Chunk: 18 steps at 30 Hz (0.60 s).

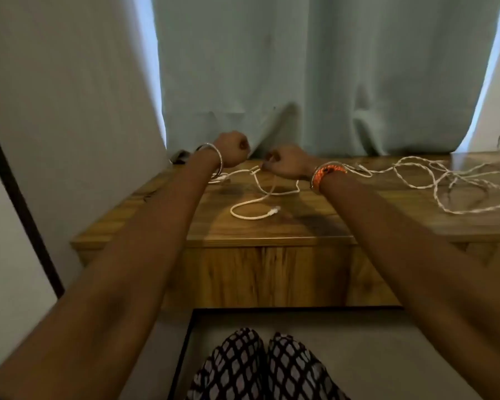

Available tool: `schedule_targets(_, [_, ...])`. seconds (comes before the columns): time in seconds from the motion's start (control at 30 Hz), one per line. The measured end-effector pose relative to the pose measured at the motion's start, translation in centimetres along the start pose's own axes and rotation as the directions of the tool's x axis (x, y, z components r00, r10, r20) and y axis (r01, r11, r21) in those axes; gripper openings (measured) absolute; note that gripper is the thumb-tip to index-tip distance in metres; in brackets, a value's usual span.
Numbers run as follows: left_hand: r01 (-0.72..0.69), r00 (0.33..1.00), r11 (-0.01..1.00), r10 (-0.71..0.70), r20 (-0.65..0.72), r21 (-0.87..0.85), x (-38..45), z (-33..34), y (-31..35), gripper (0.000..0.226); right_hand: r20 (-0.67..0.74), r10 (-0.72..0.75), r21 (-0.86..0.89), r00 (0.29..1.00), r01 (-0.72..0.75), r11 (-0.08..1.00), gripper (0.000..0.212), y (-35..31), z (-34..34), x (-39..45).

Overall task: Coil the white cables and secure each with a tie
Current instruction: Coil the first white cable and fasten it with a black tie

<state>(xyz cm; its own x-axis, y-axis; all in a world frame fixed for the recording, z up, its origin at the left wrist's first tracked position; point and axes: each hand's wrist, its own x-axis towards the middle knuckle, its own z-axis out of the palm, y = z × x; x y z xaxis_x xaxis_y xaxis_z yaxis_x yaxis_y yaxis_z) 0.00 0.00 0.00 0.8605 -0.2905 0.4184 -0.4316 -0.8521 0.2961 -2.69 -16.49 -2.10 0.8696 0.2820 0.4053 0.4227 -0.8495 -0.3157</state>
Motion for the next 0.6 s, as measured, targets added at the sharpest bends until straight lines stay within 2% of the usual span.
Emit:
schedule_targets(0.2, [0.204,0.975,0.979,-0.203,0.094,-0.003,-2.3,5.1,-5.0,0.03,-0.039,-0.078,-0.072,0.996,0.075,0.995,0.035,1.8,5.2,-0.7])
schedule_targets(0.33, [0.237,0.966,0.971,-0.231,0.119,-0.038,-1.8,7.2,-6.4,0.042,-0.077,-0.06,-0.104,0.995,0.052,0.993,0.033,4.2,5.4,0.3])
schedule_targets(0.43, [0.245,0.969,0.969,-0.247,0.034,0.043,-0.8,8.7,-6.6,0.047,-0.098,-0.005,-0.125,0.995,-0.007,0.992,0.035,6.6,5.7,0.8])
schedule_targets(0.53, [0.243,0.956,0.968,-0.227,-0.187,0.068,1.2,9.5,-7.1,0.041,-0.044,0.066,-0.133,0.997,-0.071,0.989,0.03,9.6,5.1,1.4])
schedule_targets(0.6, [0.286,0.942,0.953,-0.26,-0.214,0.101,2.2,9.8,-7.8,0.045,-0.021,0.113,-0.128,0.993,-0.115,0.985,0.022,11.4,4.0,1.7])
